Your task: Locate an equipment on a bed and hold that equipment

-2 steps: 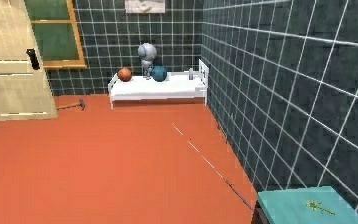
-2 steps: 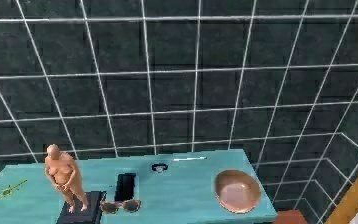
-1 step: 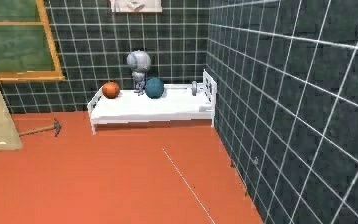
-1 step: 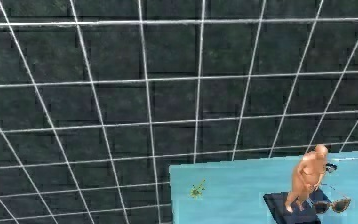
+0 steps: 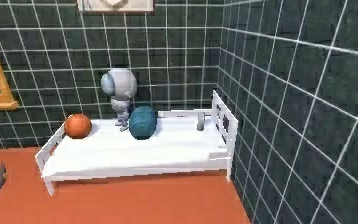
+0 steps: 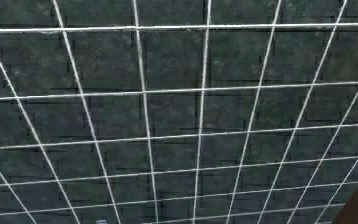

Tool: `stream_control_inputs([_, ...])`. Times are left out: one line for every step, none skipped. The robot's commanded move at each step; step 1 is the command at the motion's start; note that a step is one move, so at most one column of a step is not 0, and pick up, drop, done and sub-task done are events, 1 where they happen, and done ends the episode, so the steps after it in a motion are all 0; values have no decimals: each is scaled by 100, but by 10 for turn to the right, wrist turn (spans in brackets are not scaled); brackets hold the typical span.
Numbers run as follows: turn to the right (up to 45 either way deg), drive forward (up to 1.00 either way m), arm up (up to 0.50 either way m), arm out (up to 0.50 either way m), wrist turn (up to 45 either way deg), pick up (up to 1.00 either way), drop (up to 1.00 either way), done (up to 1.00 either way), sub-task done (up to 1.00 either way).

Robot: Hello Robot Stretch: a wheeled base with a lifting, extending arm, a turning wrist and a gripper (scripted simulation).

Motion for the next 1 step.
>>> stream_control_inputs([30,0,0,0,0,0,0,0,0])
